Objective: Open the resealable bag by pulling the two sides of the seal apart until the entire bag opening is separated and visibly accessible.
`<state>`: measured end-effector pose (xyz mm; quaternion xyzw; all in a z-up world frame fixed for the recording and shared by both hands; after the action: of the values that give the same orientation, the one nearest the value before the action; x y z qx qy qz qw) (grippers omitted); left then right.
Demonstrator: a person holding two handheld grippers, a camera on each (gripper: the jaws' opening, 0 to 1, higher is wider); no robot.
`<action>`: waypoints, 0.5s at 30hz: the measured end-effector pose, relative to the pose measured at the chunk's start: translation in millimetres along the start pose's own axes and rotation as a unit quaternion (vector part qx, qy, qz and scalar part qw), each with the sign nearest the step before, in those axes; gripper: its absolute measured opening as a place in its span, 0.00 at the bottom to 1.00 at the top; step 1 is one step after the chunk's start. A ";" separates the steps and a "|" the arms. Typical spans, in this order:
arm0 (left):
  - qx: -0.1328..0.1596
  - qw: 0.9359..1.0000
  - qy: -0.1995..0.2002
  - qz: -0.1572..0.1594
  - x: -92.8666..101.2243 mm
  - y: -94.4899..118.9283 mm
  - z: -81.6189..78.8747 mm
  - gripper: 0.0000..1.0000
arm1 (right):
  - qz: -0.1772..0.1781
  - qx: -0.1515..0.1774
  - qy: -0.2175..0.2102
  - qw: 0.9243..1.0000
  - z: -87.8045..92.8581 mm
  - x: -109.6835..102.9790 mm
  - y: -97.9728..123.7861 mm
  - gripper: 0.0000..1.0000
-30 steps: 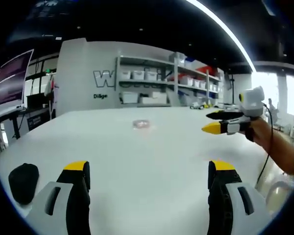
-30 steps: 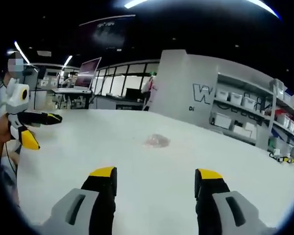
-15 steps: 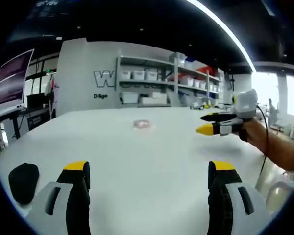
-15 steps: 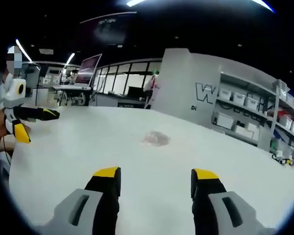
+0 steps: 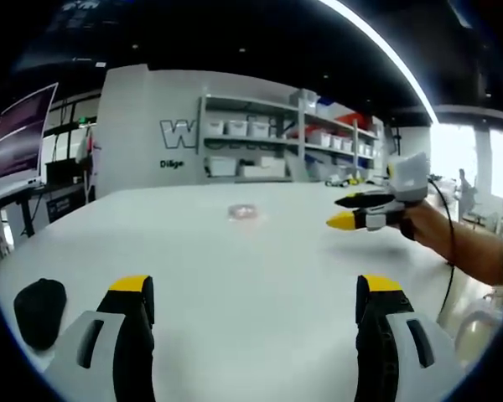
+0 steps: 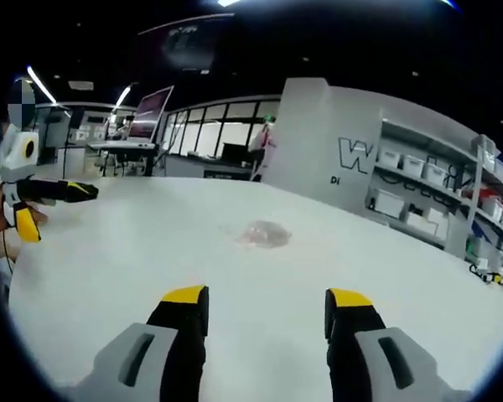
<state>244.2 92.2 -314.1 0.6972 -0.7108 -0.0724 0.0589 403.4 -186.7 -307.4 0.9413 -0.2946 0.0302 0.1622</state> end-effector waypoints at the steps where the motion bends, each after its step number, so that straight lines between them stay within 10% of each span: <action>1: 0.000 1.000 -0.001 -0.001 -0.5 0.2 0.1 0.99 | -0.002 0.000 0.002 1.000 -0.7 0.3 -1.5 0.54; 15: -0.010 1.000 -0.006 -0.003 -0.7 -2.1 3.2 0.99 | -0.016 -0.011 0.039 0.999 -5.5 12.0 -19.1 0.49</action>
<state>245.7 92.9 -317.7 0.6981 -0.7084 -0.0833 0.0615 424.3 -176.7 -305.9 0.9423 -0.2727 0.0614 0.1840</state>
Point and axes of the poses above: the point that each gripper's makers call its tool centre point, and the gripper's own axes: y roughly backward along the fingers, x roughly to its right, z roughly out of its underside, the point moved 9 cm from there along y, roughly backward along the fingers, and after that the axes turned 15 degrees about -z, right-handed, at the moved point
